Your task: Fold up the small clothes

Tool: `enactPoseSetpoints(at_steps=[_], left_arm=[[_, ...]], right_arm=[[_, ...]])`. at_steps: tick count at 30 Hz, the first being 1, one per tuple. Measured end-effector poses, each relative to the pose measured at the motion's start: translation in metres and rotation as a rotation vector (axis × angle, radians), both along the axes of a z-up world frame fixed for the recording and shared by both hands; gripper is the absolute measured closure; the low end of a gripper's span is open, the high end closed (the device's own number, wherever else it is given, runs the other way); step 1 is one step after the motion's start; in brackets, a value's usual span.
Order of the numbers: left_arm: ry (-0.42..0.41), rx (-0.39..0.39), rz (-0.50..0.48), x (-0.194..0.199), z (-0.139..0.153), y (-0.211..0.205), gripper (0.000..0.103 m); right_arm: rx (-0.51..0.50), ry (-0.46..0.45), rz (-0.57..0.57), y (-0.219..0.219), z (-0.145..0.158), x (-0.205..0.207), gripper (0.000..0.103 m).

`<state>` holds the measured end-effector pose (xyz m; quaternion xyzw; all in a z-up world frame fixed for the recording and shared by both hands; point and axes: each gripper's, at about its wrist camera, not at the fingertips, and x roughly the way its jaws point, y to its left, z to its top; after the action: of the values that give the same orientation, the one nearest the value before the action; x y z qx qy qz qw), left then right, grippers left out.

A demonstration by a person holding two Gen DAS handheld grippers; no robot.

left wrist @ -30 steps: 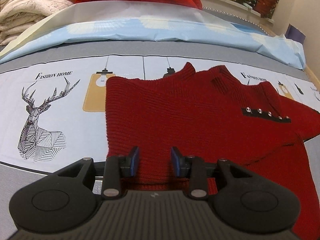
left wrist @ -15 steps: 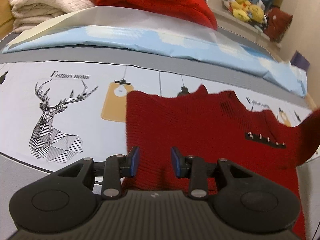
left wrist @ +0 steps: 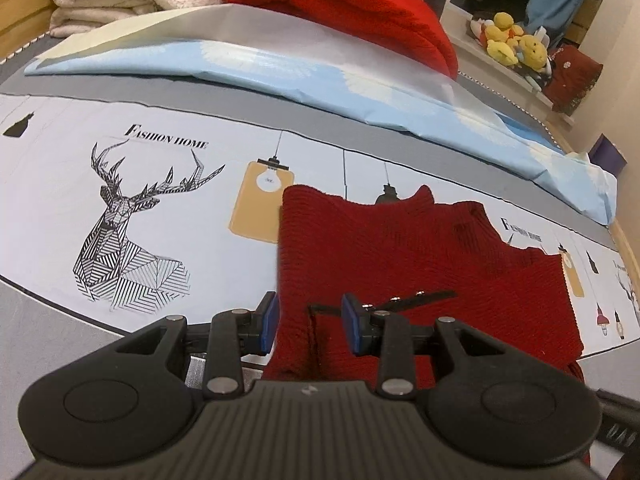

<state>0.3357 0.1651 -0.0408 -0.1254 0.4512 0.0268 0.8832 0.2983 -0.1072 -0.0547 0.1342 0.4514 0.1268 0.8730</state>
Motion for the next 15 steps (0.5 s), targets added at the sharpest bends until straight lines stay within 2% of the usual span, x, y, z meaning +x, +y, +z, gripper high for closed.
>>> enactPoseSetpoints(at_steps=[3,5,7,11,13,15], left_arm=[[0.019,-0.037,0.026,0.002,-0.007,0.004,0.067],[0.047,-0.095,0.046,0.004,-0.014,0.010,0.067],[0.078,-0.151,0.061,0.006,-0.022,0.012,0.067],[0.145,-0.234,0.046,0.010,-0.040,0.005,0.067],[0.169,-0.220,0.029,0.012,-0.046,-0.003,0.068],[0.177,-0.149,0.012,0.014,-0.049,-0.012,0.067]], right_arm=[[-0.008,-0.044,-0.044,-0.016,-0.001,0.007,0.075],[-0.049,-0.005,-0.078,-0.028,-0.013,0.014,0.074],[-0.006,0.033,-0.090,-0.037,-0.017,0.024,0.072],[-0.025,0.031,-0.111,-0.050,-0.018,0.028,0.072],[-0.031,0.025,-0.105,-0.055,-0.017,0.031,0.071],[-0.042,0.038,-0.113,-0.057,-0.022,0.034,0.071]])
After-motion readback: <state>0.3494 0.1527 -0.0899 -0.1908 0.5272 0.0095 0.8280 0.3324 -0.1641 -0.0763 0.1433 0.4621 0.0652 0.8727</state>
